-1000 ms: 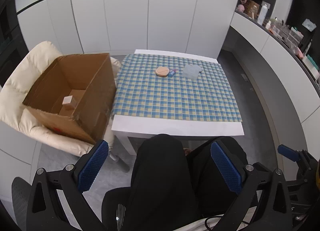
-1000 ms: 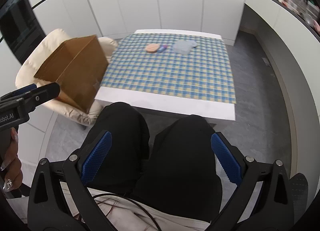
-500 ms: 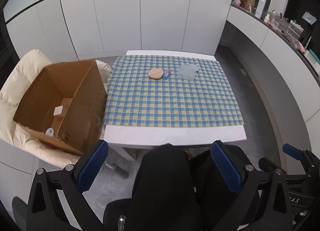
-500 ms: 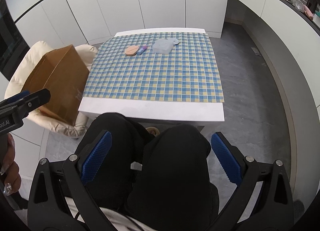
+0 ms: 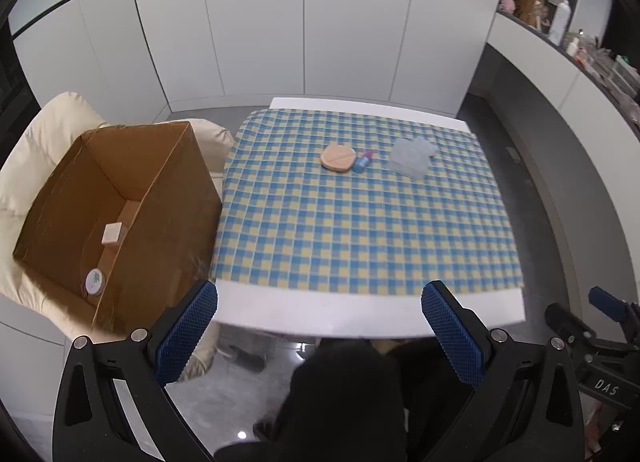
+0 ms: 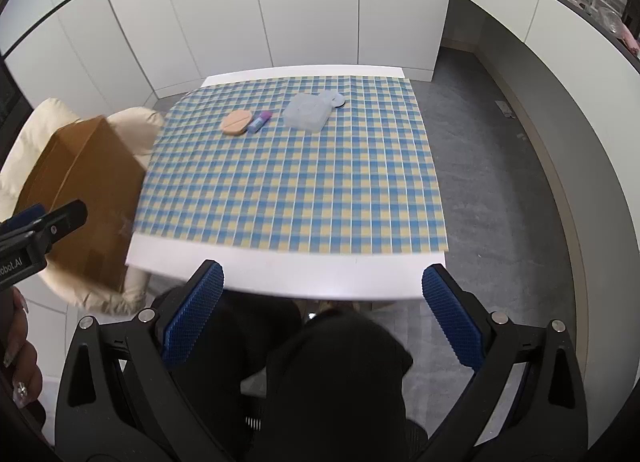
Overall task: Organize objects
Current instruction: 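Move both open tools over the checked cloth toward the sponge and container, then grasp the clear plastic container with the right tool while the left tool grasps the beige sponge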
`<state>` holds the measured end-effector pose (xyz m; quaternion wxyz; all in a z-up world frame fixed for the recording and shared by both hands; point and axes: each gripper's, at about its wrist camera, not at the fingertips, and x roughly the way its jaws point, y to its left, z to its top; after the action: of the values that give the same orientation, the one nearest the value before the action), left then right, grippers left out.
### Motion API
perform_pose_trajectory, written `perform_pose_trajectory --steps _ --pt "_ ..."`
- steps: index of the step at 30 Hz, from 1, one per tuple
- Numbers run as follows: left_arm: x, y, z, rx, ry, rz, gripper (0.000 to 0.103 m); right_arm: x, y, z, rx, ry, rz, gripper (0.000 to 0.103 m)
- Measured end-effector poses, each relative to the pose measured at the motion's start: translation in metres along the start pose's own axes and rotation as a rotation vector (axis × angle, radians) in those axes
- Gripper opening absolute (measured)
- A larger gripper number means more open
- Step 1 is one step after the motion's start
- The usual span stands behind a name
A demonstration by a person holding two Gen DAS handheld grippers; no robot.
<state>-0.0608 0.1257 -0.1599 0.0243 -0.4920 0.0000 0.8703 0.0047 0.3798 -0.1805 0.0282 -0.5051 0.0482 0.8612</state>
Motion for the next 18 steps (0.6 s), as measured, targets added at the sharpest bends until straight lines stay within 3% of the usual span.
perform_pose_trajectory --steps 18 --pt "0.163 0.002 0.091 0.009 0.033 0.044 0.102 0.178 0.021 0.121 0.044 0.043 0.005 0.101"
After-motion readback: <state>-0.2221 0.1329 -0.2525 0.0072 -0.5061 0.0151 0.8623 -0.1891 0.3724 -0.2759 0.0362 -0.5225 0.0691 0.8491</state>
